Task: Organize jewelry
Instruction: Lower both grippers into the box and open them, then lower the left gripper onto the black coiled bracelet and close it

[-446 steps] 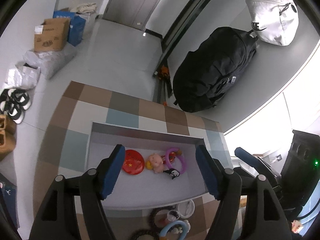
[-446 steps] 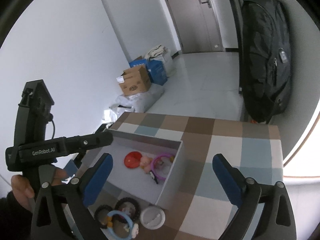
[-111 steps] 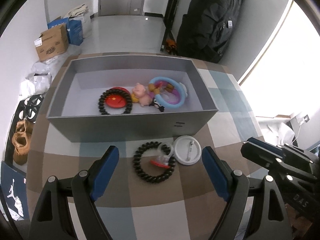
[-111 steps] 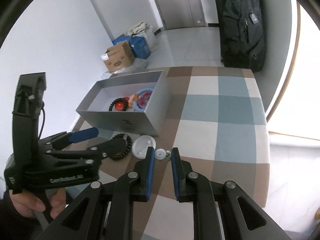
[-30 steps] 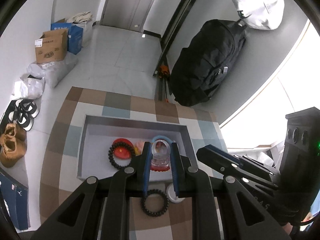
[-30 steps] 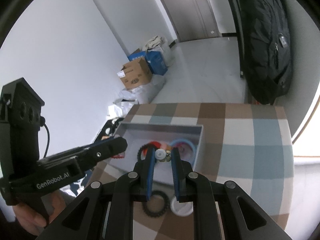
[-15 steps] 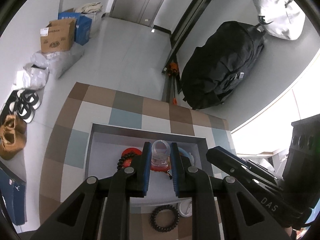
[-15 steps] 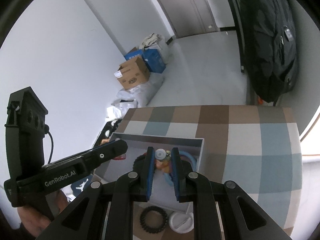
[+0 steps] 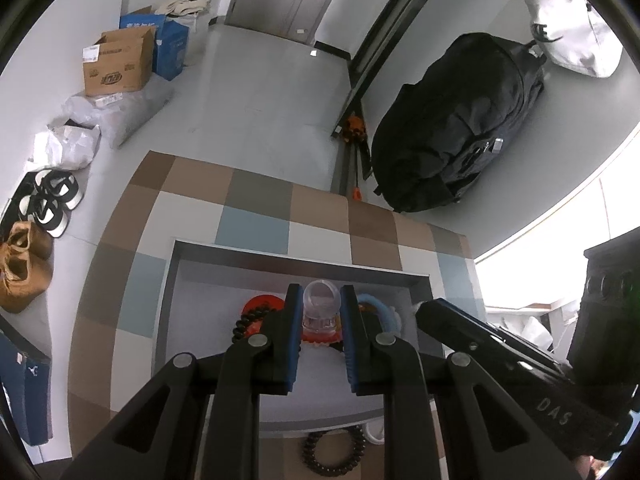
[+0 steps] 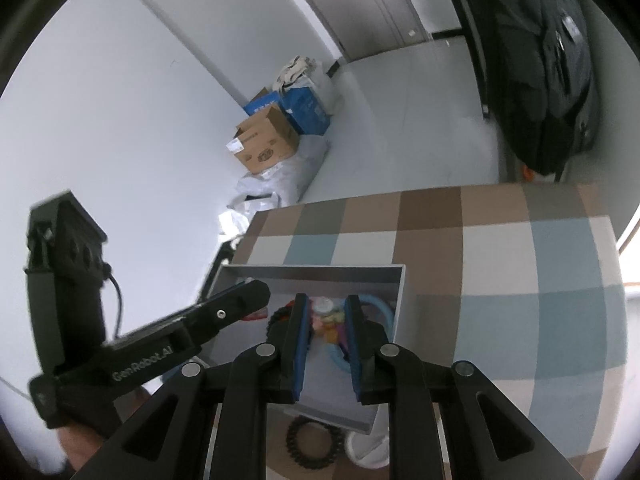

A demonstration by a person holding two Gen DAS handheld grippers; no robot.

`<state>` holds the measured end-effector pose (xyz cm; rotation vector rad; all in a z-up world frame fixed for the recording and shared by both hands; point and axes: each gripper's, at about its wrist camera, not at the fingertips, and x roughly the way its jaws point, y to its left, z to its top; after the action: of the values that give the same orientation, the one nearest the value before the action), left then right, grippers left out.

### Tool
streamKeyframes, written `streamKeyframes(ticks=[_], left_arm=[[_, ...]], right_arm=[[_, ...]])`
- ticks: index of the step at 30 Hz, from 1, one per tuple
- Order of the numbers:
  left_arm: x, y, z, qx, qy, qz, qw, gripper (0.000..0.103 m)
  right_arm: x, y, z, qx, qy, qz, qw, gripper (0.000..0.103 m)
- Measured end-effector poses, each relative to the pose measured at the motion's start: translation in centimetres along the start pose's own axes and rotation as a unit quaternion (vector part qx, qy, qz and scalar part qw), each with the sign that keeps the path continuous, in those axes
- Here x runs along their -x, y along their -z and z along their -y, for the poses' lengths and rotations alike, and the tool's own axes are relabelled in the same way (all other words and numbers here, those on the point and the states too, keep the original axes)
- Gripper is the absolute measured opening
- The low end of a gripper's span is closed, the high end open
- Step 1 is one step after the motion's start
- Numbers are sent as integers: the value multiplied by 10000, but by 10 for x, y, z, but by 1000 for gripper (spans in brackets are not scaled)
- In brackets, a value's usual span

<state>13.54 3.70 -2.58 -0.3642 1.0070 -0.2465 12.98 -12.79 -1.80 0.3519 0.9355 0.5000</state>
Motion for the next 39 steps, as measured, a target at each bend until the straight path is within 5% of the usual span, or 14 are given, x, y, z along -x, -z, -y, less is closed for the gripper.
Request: streamKeyframes(ticks=[5,10,12,27,39], left_arm=[[0,-2,-5,220,387,-147,9989,16],[5,-2,-7,310,394,-33,9987,49],[7,-2,-9,383,421,-4,9984,50],[18,12,1,22,-388,191,9991,54],[37,39,12,-388,-884,446,9943,71]], right_arm=[[9,-2,4,-126,-78,157,9998,33],[25,-2,4,-30,3,417,9991,51],[32,-2,7,-35,34,531,9986,66],[56,12,3,279,233,684,9970,100],[67,35,0,569,539,713,9944,103]])
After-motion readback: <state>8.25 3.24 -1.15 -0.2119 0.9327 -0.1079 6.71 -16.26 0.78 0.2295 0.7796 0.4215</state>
